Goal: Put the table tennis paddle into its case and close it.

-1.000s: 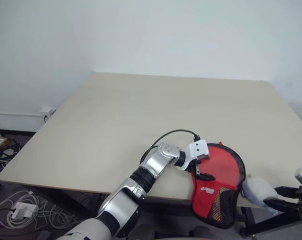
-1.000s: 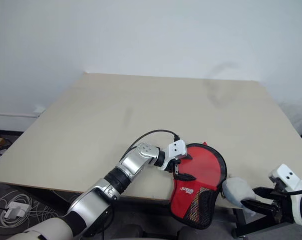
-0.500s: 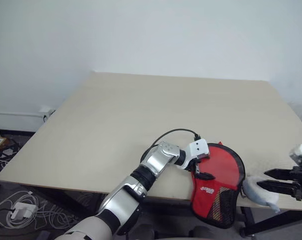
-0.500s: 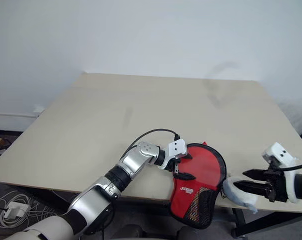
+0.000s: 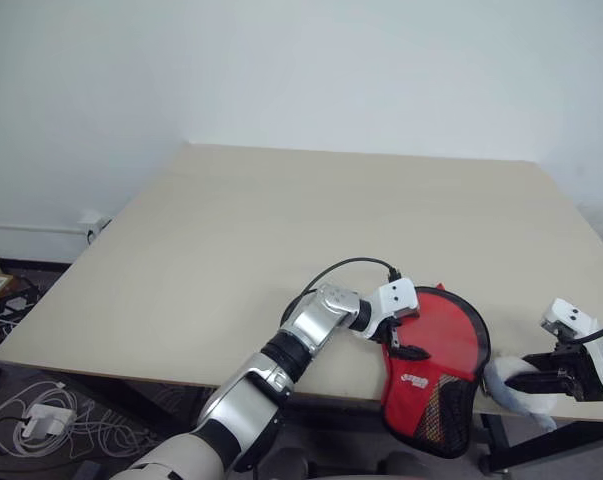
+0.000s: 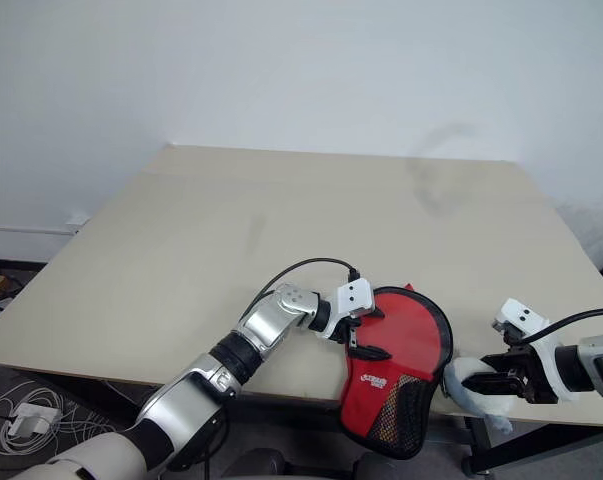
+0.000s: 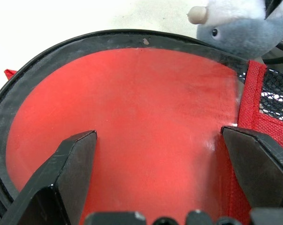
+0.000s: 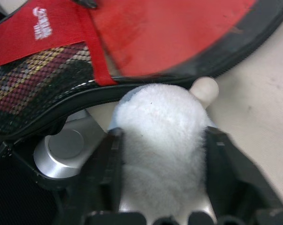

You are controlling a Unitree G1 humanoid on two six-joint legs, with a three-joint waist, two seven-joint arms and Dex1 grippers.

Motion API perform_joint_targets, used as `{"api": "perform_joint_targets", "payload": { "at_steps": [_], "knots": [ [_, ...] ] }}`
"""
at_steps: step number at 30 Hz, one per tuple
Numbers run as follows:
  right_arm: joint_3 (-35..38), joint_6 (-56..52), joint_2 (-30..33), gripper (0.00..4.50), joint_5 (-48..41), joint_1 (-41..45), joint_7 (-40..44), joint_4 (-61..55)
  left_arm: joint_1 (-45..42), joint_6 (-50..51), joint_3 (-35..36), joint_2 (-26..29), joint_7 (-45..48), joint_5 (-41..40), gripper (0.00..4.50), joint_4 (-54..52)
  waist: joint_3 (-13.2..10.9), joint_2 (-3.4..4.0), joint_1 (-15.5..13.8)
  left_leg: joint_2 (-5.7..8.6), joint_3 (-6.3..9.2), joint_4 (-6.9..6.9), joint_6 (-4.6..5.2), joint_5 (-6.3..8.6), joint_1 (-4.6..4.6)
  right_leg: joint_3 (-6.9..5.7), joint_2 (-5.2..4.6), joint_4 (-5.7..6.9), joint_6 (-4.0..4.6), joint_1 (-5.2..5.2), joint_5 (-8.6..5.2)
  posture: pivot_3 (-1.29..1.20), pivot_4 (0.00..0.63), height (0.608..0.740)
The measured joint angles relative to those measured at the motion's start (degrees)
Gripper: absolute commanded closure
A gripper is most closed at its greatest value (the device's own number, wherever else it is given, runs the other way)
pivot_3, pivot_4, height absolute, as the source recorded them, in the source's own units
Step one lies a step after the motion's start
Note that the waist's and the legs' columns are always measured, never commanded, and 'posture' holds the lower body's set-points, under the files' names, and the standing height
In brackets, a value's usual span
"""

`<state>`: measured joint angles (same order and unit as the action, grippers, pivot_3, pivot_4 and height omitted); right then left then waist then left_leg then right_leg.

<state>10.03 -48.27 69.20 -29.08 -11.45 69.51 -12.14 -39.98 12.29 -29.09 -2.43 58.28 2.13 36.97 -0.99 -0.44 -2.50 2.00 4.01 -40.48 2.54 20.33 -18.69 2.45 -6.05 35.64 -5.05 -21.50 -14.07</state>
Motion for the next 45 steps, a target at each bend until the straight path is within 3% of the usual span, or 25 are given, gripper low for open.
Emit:
{"api": "perform_joint_targets", "payload": {
  "at_steps": [3,5,15,20,30,37,45],
  "knots": [
    [3.0,1.3,0.7,4.23,-0.3,-4.5,3.1,-1.5,0.3,0.2,0.0,0.1,-0.1,0.0,0.0,-0.5,0.0,-0.01,0.0,0.0,0.02,0.0,0.0,0.01,-0.01,-0.02,0.0,0.0,-0.01,0.0,0.0,0.0,0.0,0.716],
    [5.4,1.6,0.8,4.5,-0.7,-7.4,4.9,-3.2,0.4,0.4,0.1,0.3,-0.2,0.0,0.0,-0.8,0.0,0.0,0.0,0.0,0.02,0.0,0.01,0.01,0.0,-0.02,0.0,0.0,-0.01,0.03,0.0,0.0,0.0,0.716],
    [13.1,2.1,-0.1,4.5,-1.8,-17.1,8.0,-11.8,1.1,1.0,-0.1,0.3,-0.6,0.0,0.0,-1.9,0.0,-0.03,-0.1,0.0,0.08,0.01,0.0,0.01,-0.02,-0.07,0.0,0.0,-0.03,0.02,-0.02,0.0,0.0,0.716],
    [12.5,4.5,-1.2,4.5,-0.2,-22.9,7.4,-16.6,1.1,1.5,-0.3,0.3,-0.6,0.0,0.0,-2.3,0.0,-0.03,-0.2,0.0,0.09,0.01,0.0,0.02,-0.02,-0.09,0.0,0.0,-0.08,0.03,-0.05,0.0,0.0,0.716],
    [5.4,10.3,-2.4,4.5,4.7,-26.0,3.8,-19.8,1.5,2.5,-1.1,0.7,-0.1,0.0,0.0,-3.8,0.0,-0.04,-0.8,0.0,0.13,0.01,-0.02,0.01,-0.02,-0.13,0.0,-0.01,-0.1,0.04,-0.06,0.0,0.0,0.716],
    [7.1,14.6,-2.2,4.5,6.8,-29.4,4.2,-19.6,1.9,3.3,-1.2,1.1,-0.1,-0.1,0.0,-4.7,0.0,-0.07,-0.8,0.0,0.15,0.02,-0.01,0.02,-0.01,-0.15,0.0,-0.02,-0.11,0.08,-0.07,0.0,0.0,0.716],
    [9.6,8.3,-3.3,4.5,-0.9,-20.8,5.6,-15.4,-0.1,-0.1,-1.6,1.3,0.7,0.0,0.0,-1.5,0.0,-0.12,-0.7,-0.01,0.11,0.02,0.0,0.02,0.03,-0.11,0.01,-0.01,-0.09,0.07,-0.06,0.0,0.0,0.716]
  ]
}}
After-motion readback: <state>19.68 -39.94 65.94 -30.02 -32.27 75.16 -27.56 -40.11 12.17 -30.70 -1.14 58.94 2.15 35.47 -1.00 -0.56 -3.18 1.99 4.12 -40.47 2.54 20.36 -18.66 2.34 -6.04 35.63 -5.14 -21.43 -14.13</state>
